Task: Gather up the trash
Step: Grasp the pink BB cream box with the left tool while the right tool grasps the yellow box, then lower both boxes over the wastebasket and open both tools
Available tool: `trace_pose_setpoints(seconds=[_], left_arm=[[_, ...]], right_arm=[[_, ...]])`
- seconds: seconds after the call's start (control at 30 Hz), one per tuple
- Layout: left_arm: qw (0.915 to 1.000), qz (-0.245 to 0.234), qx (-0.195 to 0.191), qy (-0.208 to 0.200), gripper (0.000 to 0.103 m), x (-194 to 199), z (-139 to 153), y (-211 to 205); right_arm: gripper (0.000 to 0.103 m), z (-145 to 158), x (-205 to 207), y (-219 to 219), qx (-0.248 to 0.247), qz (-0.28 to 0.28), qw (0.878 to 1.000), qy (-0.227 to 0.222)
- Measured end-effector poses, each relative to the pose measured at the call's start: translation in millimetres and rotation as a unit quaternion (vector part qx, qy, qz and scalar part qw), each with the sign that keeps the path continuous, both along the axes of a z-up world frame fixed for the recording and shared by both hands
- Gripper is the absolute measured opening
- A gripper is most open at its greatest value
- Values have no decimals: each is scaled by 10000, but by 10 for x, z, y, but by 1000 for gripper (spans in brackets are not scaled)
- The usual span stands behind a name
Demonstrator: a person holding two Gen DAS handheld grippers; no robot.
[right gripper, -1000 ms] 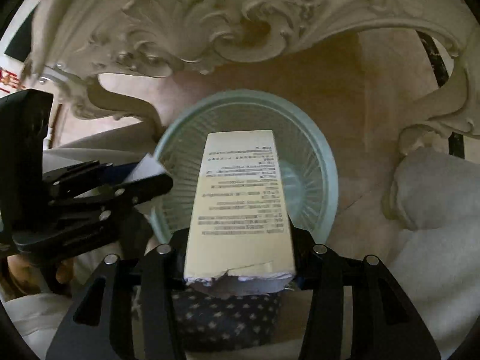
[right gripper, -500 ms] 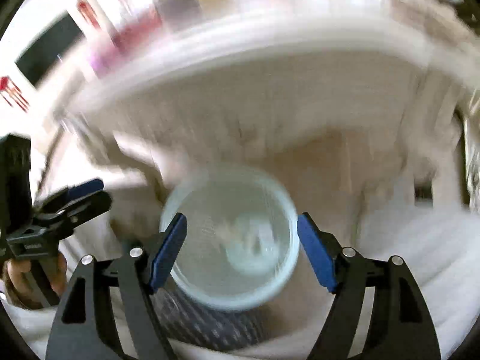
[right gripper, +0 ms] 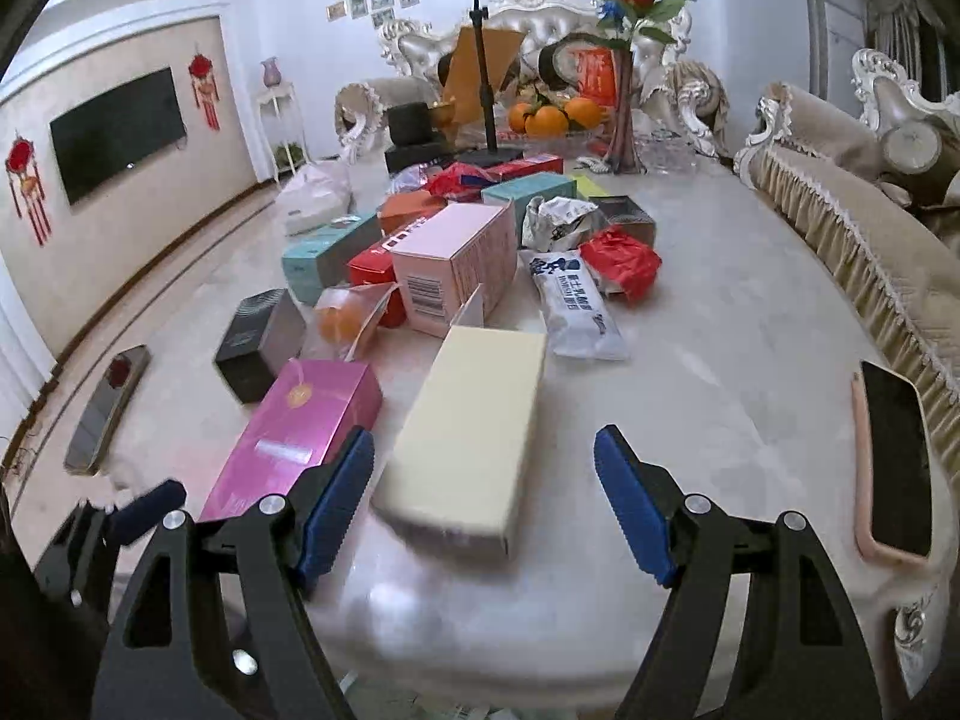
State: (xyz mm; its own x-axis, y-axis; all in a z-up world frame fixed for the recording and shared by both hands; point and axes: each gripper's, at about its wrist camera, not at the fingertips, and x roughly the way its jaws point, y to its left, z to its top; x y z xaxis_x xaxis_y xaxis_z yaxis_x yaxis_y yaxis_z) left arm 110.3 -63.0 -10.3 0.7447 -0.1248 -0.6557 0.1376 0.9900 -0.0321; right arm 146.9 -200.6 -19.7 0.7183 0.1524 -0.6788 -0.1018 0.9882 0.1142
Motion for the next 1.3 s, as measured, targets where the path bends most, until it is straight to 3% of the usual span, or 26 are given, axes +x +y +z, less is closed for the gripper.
trace_pose_setpoints(seconds=[0.17,0.4,0.47,0.5,0.53,0.57,0.77,0.87,1.07,1.17,1.3], left_arm=[[9997,119,134,149,96,227,-79,-5],[9992,230,315,74,96,356,-126,-24],[9992,230,314,50,95,358,-128,-26],[9992,235,309,10,89,349,-125,-20],[9992,243,312,-41,67,336,-111,-22],[9991,267,306,-100,58,319,-92,-6],[9993,136,-353,-55,57,245,20,285],[9987,-53,-477,-159,57,132,151,334],[9921,-781,-895,-412,57,-635,457,512],[9891,-1062,-1010,-133,57,-988,406,577],[9840,-1323,-860,830,57,-1197,29,484]], right_arm=[[72,-117,144,-6,-171,-57,9993,322],[71,-219,201,-161,-205,-108,9990,389],[64,-214,186,-170,-258,-55,9990,369],[48,-205,158,-179,-227,-34,9992,337],[46,-200,160,-179,-233,-42,9991,352],[45,-196,132,-185,-211,-16,9992,346],[45,-19,-156,-275,382,174,9990,126],[45,120,-338,-384,654,171,9977,-24],[45,318,-1016,-666,1163,243,9928,-119],[45,246,-1395,-681,1408,474,9887,204],[45,-142,-1633,-551,1516,714,9794,1127]])
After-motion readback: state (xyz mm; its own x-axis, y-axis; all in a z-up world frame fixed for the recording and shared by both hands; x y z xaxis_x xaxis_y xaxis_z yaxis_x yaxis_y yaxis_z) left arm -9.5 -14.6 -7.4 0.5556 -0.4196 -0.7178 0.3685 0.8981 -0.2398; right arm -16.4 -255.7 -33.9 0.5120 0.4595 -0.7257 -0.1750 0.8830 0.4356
